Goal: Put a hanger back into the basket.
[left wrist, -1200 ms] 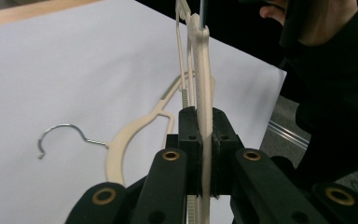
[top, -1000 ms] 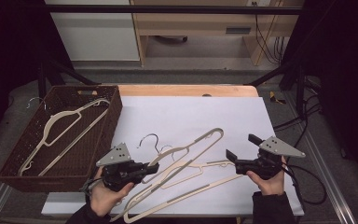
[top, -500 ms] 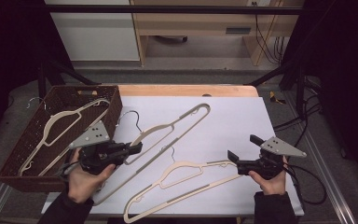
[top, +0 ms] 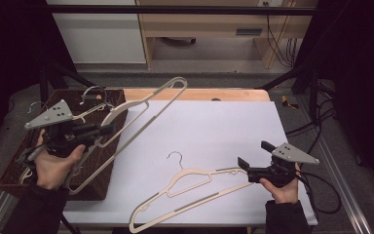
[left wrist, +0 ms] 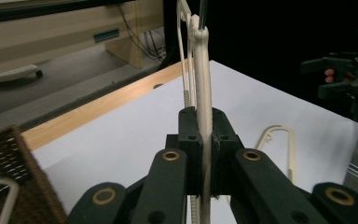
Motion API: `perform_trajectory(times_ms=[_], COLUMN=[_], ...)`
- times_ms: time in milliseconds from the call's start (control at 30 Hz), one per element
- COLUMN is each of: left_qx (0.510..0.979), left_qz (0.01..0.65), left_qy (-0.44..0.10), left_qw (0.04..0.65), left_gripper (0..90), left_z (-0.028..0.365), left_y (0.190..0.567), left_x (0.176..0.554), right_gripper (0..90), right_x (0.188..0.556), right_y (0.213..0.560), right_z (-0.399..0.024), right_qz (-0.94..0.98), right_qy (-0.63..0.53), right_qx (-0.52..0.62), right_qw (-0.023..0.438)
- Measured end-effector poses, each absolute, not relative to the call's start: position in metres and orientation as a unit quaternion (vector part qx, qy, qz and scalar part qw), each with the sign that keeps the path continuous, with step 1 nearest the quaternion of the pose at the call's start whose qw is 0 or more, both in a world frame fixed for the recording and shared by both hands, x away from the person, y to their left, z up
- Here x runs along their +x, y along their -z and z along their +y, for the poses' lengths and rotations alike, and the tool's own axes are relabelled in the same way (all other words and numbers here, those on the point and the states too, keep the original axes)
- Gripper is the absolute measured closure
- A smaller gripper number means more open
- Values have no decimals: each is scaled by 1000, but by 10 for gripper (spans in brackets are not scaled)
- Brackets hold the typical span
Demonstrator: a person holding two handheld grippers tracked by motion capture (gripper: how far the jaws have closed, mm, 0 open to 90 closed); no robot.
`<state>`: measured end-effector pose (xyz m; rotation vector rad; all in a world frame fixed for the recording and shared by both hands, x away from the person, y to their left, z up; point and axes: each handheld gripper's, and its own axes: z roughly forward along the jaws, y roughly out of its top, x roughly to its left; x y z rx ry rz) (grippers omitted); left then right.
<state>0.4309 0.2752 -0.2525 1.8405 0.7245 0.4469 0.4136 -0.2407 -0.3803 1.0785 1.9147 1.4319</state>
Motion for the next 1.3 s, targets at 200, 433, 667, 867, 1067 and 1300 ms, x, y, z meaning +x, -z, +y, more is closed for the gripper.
perform_trajectory(times_ms=[200, 433, 667, 867, 1067, 1300], left_qx=[763, 760, 766, 782, 782, 775], left_qz=[331, 355, 362, 370, 384, 395], left_qy=[-207, -226, -235, -236, -230, -228], left_qw=[515, 495, 476, 441, 434, 438], left_gripper=[855, 855, 855, 855, 855, 855], left_z=[308, 342, 365, 379, 398, 416], left_y=[248, 253, 261, 272, 284, 293], left_x=[447, 461, 472, 484, 490, 491], right_gripper=[15, 15, 15, 15, 15, 15], right_x=[414, 414, 415, 415, 415, 416], right_y=[381, 382, 383, 383, 383, 383], right_z=[-240, -240, -239, -239, -239, -239], right_qz=[706, 707, 709, 709, 708, 709], right_qy=[-527, -524, -521, -522, -522, -520], right_qx=[399, 401, 400, 400, 402, 402], right_qw=[257, 255, 255, 254, 254, 254])
